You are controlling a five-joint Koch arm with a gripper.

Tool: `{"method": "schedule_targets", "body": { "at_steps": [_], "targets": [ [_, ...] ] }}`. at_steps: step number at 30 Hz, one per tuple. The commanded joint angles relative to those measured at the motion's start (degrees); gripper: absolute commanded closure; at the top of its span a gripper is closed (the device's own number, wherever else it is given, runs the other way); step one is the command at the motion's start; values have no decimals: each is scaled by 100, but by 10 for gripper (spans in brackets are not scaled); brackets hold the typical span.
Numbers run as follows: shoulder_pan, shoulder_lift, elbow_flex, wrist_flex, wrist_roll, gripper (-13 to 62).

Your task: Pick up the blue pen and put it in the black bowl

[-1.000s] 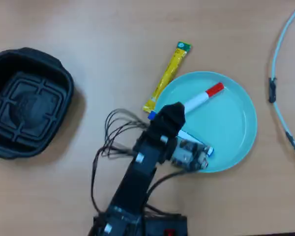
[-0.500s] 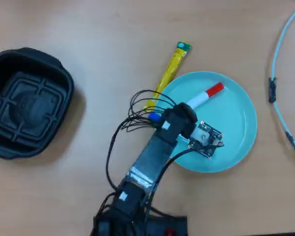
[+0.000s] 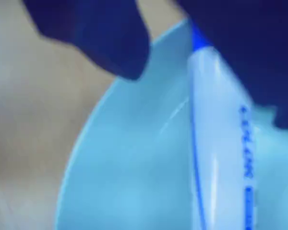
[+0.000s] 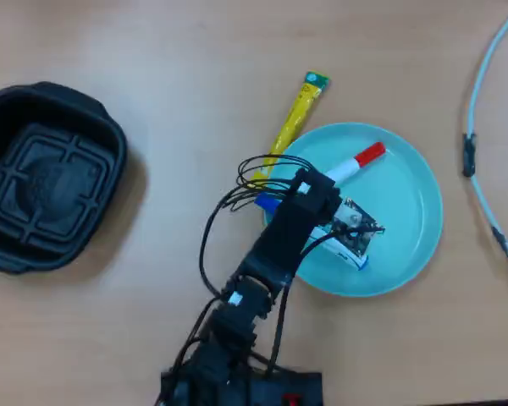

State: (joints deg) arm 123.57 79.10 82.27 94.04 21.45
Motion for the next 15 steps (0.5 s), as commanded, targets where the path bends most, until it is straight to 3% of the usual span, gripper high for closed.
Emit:
{"method": "schedule_targets", "body": {
  "at_steps": [1,15],
  "targets": [
    [0,-35,-132,185,53,178],
    [18,-1063,88,-79,-141,179]
  ]
}}
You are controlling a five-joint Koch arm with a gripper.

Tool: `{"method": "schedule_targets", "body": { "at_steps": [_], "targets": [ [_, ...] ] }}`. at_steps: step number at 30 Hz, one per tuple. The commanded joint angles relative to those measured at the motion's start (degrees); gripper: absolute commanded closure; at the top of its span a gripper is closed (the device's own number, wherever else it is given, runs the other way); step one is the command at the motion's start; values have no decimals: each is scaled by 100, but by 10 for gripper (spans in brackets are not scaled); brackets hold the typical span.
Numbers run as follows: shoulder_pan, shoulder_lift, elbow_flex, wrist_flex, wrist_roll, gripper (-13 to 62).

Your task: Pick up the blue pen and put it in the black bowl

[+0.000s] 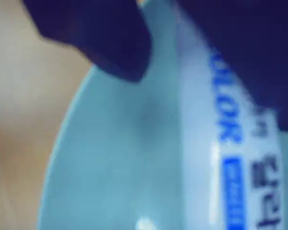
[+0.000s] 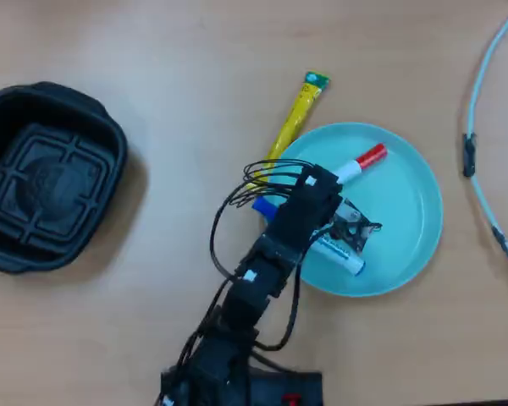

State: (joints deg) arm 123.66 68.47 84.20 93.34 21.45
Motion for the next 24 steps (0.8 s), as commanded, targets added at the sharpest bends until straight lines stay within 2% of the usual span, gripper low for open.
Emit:
{"method": "schedule_targets", "body": {
  "at_steps": [1,13,17,22,24],
  "targets": [
    [9,-53,-105,-79,-255,178],
    [-123,-387,-229,-343,-519,202],
    [-132,-378,-246,-343,-519,329],
    [-132,-387,-237,-316,-492,584],
    [-132,-378,-237,-316,-483,566]
  ]
}}
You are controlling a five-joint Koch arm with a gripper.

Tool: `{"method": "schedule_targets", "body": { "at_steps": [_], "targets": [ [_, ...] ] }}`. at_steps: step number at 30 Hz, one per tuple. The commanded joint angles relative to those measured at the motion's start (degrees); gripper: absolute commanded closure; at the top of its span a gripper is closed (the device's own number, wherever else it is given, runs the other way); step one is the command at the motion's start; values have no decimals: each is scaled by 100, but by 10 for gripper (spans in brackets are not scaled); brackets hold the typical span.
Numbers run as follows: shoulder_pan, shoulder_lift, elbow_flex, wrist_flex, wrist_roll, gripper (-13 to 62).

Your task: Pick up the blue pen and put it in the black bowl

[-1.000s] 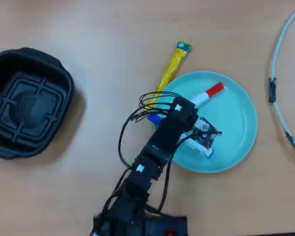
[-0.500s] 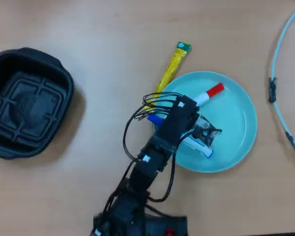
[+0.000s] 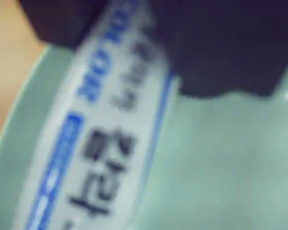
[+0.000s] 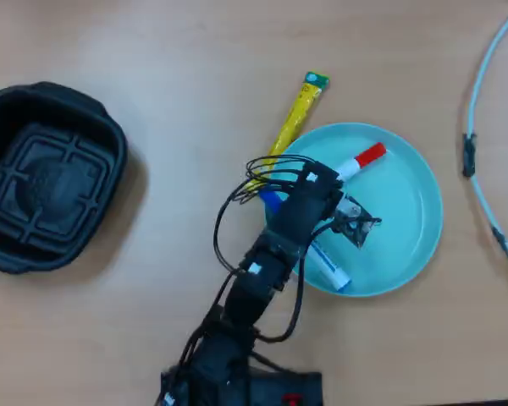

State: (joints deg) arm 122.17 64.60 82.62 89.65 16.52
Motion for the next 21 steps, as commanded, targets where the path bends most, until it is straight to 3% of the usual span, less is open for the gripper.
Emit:
{"method": "schedule_targets", "body": {
  "at_steps": [1,7,21],
  "targets": [
    [0,26,-79,53,9,556],
    [-272,114,-79,70,0,558],
    [-765,2145,-35,158,123,556]
  ]
}}
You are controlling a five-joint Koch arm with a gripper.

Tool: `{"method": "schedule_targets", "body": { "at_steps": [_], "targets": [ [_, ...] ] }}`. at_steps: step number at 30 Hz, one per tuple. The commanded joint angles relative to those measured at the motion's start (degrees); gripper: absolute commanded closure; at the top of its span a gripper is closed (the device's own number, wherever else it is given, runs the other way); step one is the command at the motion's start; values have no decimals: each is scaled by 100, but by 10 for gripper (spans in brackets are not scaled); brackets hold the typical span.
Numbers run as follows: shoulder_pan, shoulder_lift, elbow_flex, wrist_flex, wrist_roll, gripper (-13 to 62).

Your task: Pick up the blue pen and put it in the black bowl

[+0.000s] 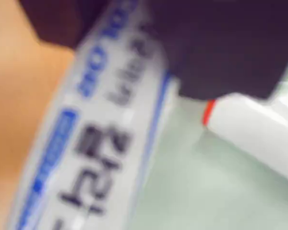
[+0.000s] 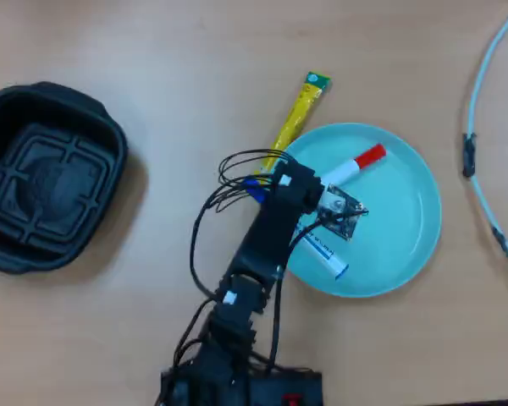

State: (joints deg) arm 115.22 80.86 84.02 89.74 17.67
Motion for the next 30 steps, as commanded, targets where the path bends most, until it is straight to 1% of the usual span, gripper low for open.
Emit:
{"method": "schedule_targets", "body": {
  "at_steps": [1,8,14,18,21,26,30],
  "targets": [
    [-132,659,-185,141,-26,556],
    [-791,1775,-229,-18,-352,556],
    [-1318,2646,-202,-615,-369,556],
    [-1688,3419,-176,-1169,-352,556],
    [-2171,3902,-141,-1485,-325,556],
    [-3120,3973,-141,-1995,-369,556],
    [-3524,3964,-141,-2725,-378,556]
  ]
}}
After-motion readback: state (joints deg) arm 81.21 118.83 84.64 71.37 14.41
